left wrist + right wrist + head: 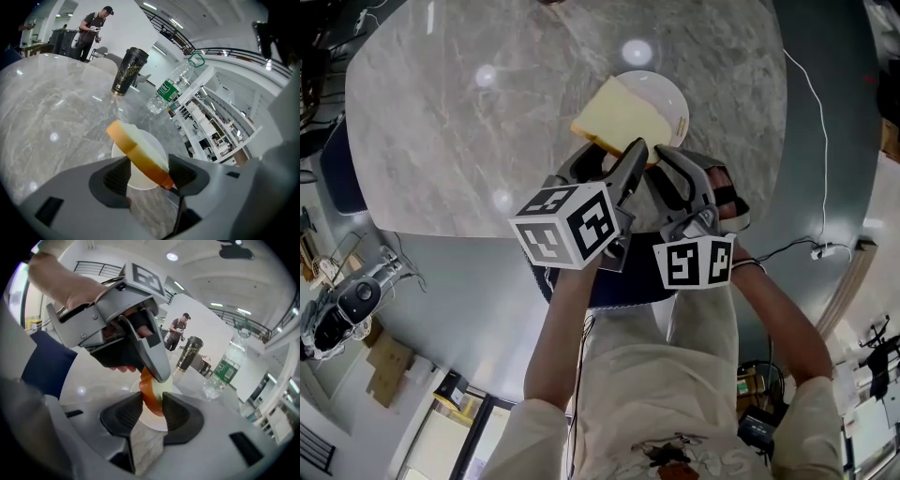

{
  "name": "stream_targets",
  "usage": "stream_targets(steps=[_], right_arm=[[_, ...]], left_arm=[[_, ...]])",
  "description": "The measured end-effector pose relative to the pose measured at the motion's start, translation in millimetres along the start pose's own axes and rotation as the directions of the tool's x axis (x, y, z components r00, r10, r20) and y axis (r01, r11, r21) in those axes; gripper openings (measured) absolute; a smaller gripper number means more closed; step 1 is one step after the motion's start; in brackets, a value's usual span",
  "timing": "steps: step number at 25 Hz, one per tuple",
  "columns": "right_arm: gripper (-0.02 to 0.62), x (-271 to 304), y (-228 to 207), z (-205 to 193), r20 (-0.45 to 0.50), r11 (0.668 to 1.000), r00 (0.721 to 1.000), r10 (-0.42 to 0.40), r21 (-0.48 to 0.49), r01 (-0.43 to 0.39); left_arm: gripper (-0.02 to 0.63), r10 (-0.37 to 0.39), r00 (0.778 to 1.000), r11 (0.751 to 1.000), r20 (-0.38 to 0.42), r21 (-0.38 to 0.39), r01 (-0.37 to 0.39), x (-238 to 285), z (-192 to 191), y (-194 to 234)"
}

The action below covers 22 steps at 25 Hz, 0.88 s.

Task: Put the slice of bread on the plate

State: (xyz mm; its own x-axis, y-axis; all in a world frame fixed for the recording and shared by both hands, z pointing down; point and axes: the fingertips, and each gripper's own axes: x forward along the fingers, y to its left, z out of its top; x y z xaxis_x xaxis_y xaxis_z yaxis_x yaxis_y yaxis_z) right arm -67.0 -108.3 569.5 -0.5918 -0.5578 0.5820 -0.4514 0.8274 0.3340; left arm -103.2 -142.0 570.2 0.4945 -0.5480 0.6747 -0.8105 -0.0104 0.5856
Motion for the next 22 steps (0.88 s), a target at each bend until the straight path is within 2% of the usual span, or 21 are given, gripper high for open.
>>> stream_targets(steps=[3, 6, 9, 11, 14, 16, 19, 22], right_arm=[[0.121, -7, -1, -7, -0.034, 0.982, 0.997, -0.071, -0.176, 0.064], [0.109, -12, -2, -9, -0.042, 0.939, 0.992, -0.121, -0.327, 0.101], [0.106, -8, -3, -11, -0.062, 0.893, 0.984, -0.169, -0.432, 0.126], [0.103, -4, -7, -20, -0.088, 0.879, 0.978, -0.187, -0.459, 0.127], [0.103, -1, -13, -29, -0.105, 0.896, 0.981, -0.162, -0.433, 0.102], [0.104, 0, -12, -29, -0.108, 0.924, 0.986, -0.129, -0.374, 0.080], [0.118, -2, -10, -26, -0.106, 0.977, 0.992, -0.065, -0.207, 0.042], [0.141, -7, -12, -22, -0.096, 1.000, 0.995, 0.016, 0.000, -0.016]], left_arm=[[0.239, -0.005, 1.000, 1.000, -0.008, -0.005, 0.005, 0, -5, -4], [0.239, -0.018, 1.000, 0.999, -0.009, -0.030, 0.018, -1, -8, -8], [0.239, -0.038, 0.999, 0.998, -0.015, -0.060, 0.037, -5, -10, -7], [0.239, -0.040, 0.999, 0.997, -0.019, -0.065, 0.039, -8, -12, -7], [0.238, -0.021, 1.000, 0.999, -0.009, -0.048, 0.020, -11, -13, -5], [0.238, -0.016, 1.000, 0.998, -0.005, -0.053, 0.016, -12, -12, -2], [0.238, -0.016, 1.000, 0.998, 0.006, -0.057, 0.017, -13, -8, -2], [0.238, -0.020, 1.000, 0.998, 0.014, -0.056, 0.021, -12, -6, -6]])
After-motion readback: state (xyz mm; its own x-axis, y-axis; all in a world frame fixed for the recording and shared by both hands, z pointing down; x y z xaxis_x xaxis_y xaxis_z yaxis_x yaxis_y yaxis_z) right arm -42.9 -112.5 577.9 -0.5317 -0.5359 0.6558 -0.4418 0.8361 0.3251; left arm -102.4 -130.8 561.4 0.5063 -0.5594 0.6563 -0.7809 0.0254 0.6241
